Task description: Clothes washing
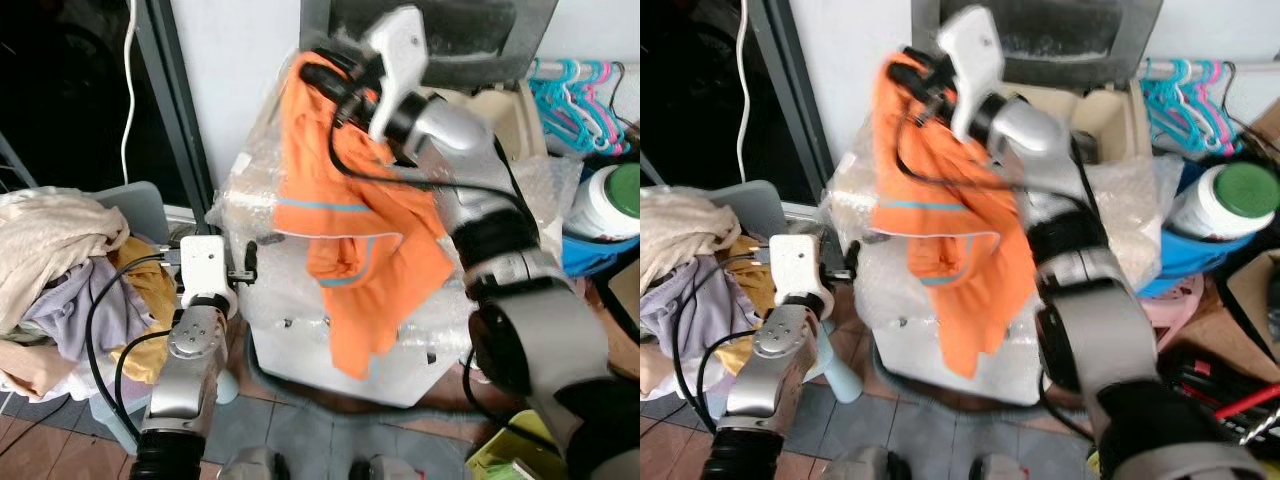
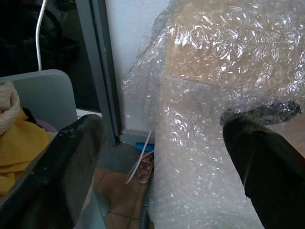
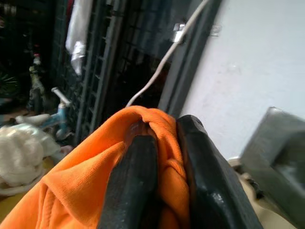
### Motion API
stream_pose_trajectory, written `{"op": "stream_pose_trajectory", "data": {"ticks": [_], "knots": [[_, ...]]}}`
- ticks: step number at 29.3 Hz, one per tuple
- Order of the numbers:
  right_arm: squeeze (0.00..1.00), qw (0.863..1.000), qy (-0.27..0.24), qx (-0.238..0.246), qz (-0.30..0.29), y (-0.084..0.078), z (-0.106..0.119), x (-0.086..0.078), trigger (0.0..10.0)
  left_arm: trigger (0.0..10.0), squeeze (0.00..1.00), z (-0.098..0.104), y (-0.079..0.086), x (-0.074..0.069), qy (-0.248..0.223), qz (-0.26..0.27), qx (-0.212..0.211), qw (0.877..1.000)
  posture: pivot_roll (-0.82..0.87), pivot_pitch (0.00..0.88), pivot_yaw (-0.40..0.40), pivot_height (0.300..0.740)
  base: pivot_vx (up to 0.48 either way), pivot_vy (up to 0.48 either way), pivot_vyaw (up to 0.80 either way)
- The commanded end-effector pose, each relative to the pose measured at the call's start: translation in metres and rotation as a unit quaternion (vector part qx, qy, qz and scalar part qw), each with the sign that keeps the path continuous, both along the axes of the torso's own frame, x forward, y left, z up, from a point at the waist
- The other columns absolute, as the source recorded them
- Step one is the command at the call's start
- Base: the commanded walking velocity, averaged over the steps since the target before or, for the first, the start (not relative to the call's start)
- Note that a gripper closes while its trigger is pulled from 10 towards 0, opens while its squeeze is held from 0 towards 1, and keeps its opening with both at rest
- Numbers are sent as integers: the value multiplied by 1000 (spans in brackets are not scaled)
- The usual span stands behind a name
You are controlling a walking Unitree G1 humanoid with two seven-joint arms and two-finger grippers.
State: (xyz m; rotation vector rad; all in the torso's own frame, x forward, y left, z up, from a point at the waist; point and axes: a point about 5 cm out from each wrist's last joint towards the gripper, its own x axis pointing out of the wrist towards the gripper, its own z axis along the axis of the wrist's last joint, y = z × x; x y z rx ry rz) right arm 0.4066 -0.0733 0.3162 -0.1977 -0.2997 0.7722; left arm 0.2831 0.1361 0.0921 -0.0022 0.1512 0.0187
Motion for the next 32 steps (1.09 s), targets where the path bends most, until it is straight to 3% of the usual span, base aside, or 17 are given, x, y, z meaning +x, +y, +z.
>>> {"op": "stream_pose_trajectory", "data": {"ticks": [1, 2, 4, 5, 6, 9, 11, 13, 14, 15, 17, 20, 21, 25, 26, 32], "knots": [[0, 990, -13, 63, -123, -34, 29, 10, 10000, 10000, 0, 2, -6, 3, -2, -9, 1, 1000, 2, 0, -4, 740, 0, 0, 0], [0, 970, -29, 116, -212, -57, 50, 13, 10000, 10000, 0, 2, -6, 3, -2, -6, 2, 1000, 6, 0, -8, 740, 0, 0, 0], [0, 948, -58, 153, -272, -77, 68, 11, 10000, 10000, 0, 2, -6, 2, -2, -1, 2, 1000, 10, 0, -11, 740, 0, 0, 0], [0, 925, -107, 185, -314, -96, 90, 4, 10000, 10000, 0, 2, -4, 1, -1, 6, 1, 1000, 16, 0, -17, 740, 0, 0, 0], [0, 925, -107, 185, -314, -96, 90, 4, 10000, 10000, 0, 2, -4, 1, -1, 6, 1, 1000, 16, 0, -17, 740, 0, 0, 0], [0, 884, -188, 179, -388, -122, 115, -9, 10000, 10000, 0, 2, -1, 0, -1, 16, 6, 1000, 21, 0, -21, 740, 0, 0, 0], [0, 875, -215, 160, -404, -129, 119, -12, 10000, 10000, 0, 1, 1, 0, -2, 21, 9, 1000, 19, 0, -20, 740, 0, 0, 0], [0, 886, -210, 136, -390, -125, 110, -9, 10000, 10000, 0, 1, 1, 0, -2, 21, 10, 1000, 14, 0, -17, 740, 0, 0, 0], [0, 906, -188, 92, -368, -117, 84, -1, 10000, 10000, 0, 1, -1, 1, -2, 17, 11, 1000, 3, 0, -10, 740, 0, 0, 0], [0, 906, -188, 92, -368, -117, 84, -1, 10000, 10000, 0, 1, -1, 1, -2, 17, 11, 1000, 3, 0, -10, 740, 0, 0, 0], [0, 939, -129, 58, -313, -104, 43, 8, 10000, 10000, 0, 1, -5, 1, -2, 9, 11, 1000, -3, 0, -5, 740, 0, 0, 0], [0, 957, -90, 44, -272, -97, 18, 11, 10000, 10000, 0, 1, -6, 1, -1, 5, 11, 1000, -5, 0, -3, 740, 0, 0, 0], [1000, 962, -83, 36, -257, -95, 8, 11, 10000, 10000, 0, 1, -6, 1, 0, 4, 11, 1000, -8, 0, -2, 740, 0, 0, 0], [1000, 973, -73, 18, -219, -88, -10, 9, 10000, 10000, 0, 1, -7, 1, 1, 3, 10, 1000, -11, 0, 0, 740, 0, 0, 0], [1000, 980, -79, 0, -182, -82, -19, 6, 10000, 10000, 0, 0, -7, 1, 1, 0, 9, 1000, -11, 0, 0, 740, 0, 0, 0], [1000, 989, -89, 1, -114, -75, -24, -3, 10000, 10000, 0, 0, -7, 1, 2, 5, 6, 1000, -7, 0, -14, 740, 0, 0, 0]]}}
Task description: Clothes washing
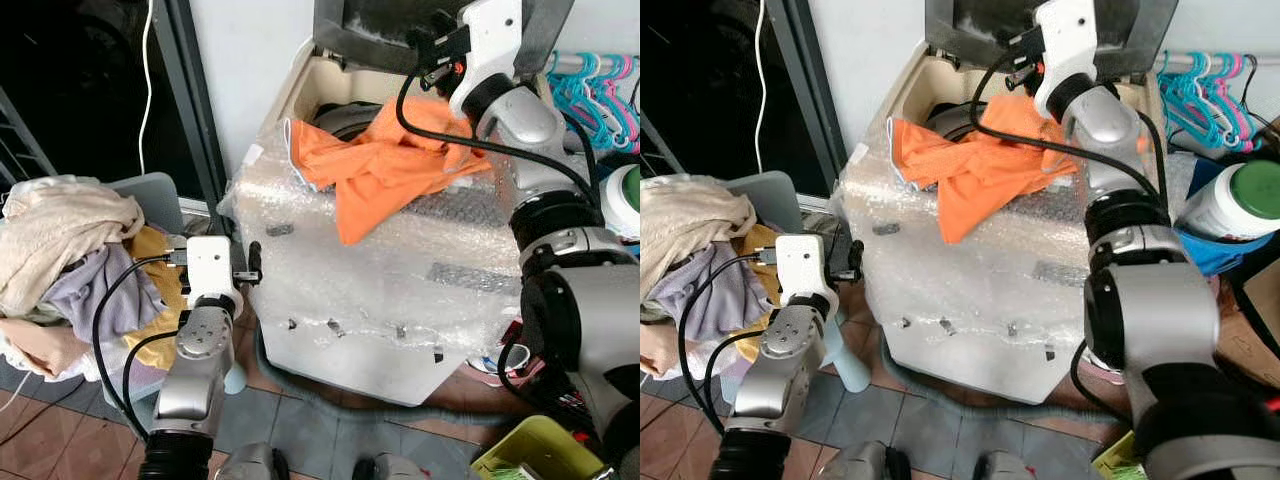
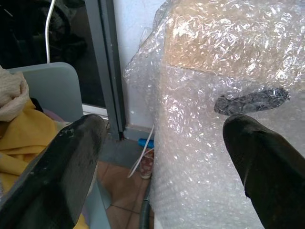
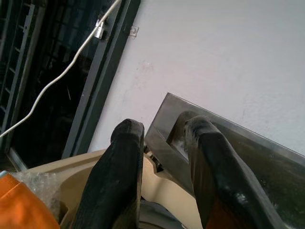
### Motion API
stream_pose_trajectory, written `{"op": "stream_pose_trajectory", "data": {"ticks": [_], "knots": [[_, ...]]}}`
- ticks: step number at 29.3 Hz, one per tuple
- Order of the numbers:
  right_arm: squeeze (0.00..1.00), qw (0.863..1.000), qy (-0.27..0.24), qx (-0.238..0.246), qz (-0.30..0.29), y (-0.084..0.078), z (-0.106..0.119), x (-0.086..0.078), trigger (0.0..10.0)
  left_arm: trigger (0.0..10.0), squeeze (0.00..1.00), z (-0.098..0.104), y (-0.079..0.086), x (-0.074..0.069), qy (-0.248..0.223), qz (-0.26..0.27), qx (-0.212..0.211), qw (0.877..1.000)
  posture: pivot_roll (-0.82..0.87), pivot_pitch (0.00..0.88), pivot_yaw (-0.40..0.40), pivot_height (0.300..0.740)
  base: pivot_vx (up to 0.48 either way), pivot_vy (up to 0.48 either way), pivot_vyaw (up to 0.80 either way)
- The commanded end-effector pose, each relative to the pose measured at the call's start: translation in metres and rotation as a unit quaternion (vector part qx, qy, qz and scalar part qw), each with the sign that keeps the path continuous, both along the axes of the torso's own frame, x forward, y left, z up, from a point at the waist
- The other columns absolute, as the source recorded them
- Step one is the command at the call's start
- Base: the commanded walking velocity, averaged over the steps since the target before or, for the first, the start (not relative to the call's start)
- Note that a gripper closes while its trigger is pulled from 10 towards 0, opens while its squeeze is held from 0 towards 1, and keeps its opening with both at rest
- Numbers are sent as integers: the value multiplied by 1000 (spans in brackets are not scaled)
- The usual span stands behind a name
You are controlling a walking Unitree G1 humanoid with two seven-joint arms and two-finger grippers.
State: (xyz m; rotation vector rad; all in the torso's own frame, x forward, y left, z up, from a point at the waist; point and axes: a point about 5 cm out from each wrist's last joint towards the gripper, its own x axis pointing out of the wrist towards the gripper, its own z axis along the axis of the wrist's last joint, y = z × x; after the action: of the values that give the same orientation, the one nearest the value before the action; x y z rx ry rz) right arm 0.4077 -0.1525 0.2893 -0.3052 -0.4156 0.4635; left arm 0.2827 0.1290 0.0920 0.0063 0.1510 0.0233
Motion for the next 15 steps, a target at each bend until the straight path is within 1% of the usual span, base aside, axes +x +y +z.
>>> {"op": "stream_pose_trajectory", "data": {"ticks": [1, 2, 3, 4, 5, 6, 7, 10, 12, 13, 15], "knots": [[1000, 999, 2, 0, 47, 6, 0, -5, 10000, 10000, 0, 0, 0, 1, 2, 3, 2, 1000, -7, 0, -15, 740, 0, 0, 0], [1000, 998, 8, 1, 62, 6, -4, -7, 10000, 10000, 0, 0, 0, 0, 1, 5, 2, 1000, -7, 0, -15, 740, 0, 0, 0], [1000, 997, 18, 15, 69, 5, -10, -9, 10000, 10000, 0, 0, 1, 0, 2, 8, 1, 1000, -6, 0, -17, 740, 0, 0, 0], [1000, 997, 18, 15, 69, 5, -10, -9, 10000, 10000, 0, 0, 1, 0, 2, 8, 1, 1000, -6, 0, -17, 740, 0, 0, 0], [1000, 996, 34, 43, 65, 1, -18, -10, 10000, 10000, 0, -1, 1, -1, 3, 9, 0, 1000, -6, 0, -18, 740, 0, 0, 0], [1000, 996, 40, 52, 64, 0, -22, -12, 10000, 10000, 0, -1, 1, -1, 2, 9, 0, 1000, -6, 0, -17, 740, 0, 0, 0], [1000, 995, 43, 56, 64, -1, -25, -12, 10000, 10000, 0, -1, 1, -2, 2, 9, -1, 1000, -7, 0, -17, 740, 0, 0, 0], [1000, 995, 51, 61, 58, -2, -46, -22, 10000, 10000, 0, 0, 1, -3, -2, 8, -5, 1000, -12, 0, -13, 740, 0, 0, 0], [1000, 996, 50, 58, 55, -1, -61, -33, 10000, 10000, 0, 0, 1, -4, -4, 6, -8, 1000, -18, 0, -9, 740, 0, 0, 0], [1000, 996, 49, 47, 52, 1, -70, -40, 10000, 10000, 0, 0, 0, -4, -5, 5, -11, 1000, -22, 0, -8, 740, 0, 0, 0], [1000, 996, 53, 49, 44, 5, -83, -53, 10000, 10000, 0, 0, -1, -4, -5, 4, -17, 1000, -32, 0, -3, 740, 0, 0, 0]]}}
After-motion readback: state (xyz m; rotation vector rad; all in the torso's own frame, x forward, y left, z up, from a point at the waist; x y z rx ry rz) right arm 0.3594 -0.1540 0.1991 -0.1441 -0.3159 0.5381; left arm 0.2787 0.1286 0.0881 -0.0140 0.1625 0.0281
